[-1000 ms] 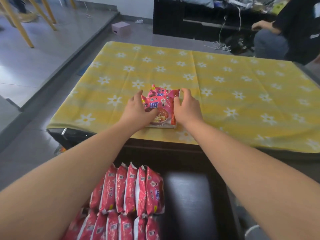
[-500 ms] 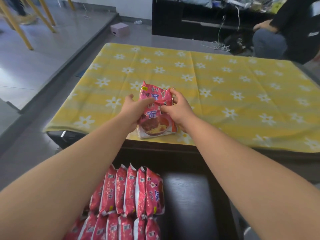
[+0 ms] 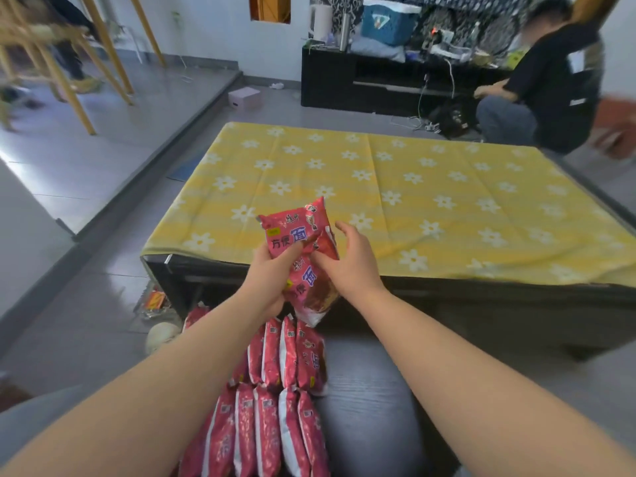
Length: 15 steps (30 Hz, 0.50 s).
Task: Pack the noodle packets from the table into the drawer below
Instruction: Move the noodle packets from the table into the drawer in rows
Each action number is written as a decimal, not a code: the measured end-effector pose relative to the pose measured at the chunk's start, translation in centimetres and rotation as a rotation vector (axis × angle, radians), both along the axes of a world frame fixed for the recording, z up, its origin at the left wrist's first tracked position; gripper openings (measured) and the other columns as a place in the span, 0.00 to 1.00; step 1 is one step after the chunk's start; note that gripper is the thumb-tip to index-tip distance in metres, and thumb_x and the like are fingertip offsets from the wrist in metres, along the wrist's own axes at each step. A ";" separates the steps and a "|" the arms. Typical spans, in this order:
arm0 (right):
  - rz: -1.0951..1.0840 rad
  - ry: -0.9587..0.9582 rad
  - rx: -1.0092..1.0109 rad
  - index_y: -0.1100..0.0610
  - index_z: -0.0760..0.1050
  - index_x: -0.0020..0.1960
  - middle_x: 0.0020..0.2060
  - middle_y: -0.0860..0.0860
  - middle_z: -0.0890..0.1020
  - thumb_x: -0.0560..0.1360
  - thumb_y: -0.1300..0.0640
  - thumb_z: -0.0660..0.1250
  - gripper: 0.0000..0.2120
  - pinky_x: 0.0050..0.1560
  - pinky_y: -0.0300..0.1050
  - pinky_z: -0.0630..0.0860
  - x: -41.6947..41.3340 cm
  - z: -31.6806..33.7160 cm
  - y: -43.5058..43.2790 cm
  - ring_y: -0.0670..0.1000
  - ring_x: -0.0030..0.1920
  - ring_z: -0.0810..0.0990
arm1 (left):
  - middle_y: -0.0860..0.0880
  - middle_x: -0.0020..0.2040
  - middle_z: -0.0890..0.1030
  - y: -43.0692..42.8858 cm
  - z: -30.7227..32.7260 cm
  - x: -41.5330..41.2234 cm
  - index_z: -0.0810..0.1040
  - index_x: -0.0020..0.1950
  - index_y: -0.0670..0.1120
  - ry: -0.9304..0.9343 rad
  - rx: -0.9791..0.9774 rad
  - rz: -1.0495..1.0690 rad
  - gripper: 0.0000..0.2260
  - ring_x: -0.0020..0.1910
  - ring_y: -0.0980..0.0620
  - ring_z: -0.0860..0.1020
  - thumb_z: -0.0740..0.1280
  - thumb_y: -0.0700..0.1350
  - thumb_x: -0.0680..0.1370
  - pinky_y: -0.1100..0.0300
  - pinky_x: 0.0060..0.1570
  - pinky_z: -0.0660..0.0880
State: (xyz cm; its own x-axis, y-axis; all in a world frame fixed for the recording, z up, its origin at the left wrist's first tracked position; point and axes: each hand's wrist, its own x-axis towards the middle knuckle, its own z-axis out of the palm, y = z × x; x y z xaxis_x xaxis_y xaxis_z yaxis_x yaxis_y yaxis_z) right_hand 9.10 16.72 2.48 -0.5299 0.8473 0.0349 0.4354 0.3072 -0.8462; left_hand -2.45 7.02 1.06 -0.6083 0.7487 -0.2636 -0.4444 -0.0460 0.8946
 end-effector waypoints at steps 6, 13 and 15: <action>-0.179 -0.229 -0.277 0.51 0.69 0.75 0.69 0.58 0.75 0.82 0.38 0.58 0.26 0.65 0.54 0.76 1.5 0.4 -5.2 0.63 0.66 0.76 | 0.42 0.59 0.86 -2.9 0.9 3.7 0.76 0.68 0.45 -0.009 0.044 0.052 0.16 0.56 0.42 0.86 0.71 0.41 0.81 0.43 0.55 0.83; 0.011 0.039 -0.923 0.40 0.76 0.63 0.57 0.49 0.86 0.76 0.23 0.56 0.27 0.48 0.63 0.81 5.1 -1.1 -8.2 0.62 0.59 0.83 | 0.45 0.60 0.84 -5.2 0.4 6.5 0.68 0.69 0.49 0.008 -0.213 -0.151 0.22 0.57 0.42 0.85 0.72 0.53 0.80 0.35 0.57 0.81; 0.018 0.018 -0.879 0.43 0.76 0.65 0.57 0.51 0.86 0.79 0.31 0.64 0.21 0.54 0.67 0.81 6.0 -2.2 -8.5 0.61 0.58 0.84 | 0.44 0.57 0.87 -5.7 -0.2 6.2 0.74 0.69 0.46 0.008 -0.292 -0.161 0.17 0.56 0.40 0.86 0.67 0.52 0.83 0.34 0.62 0.78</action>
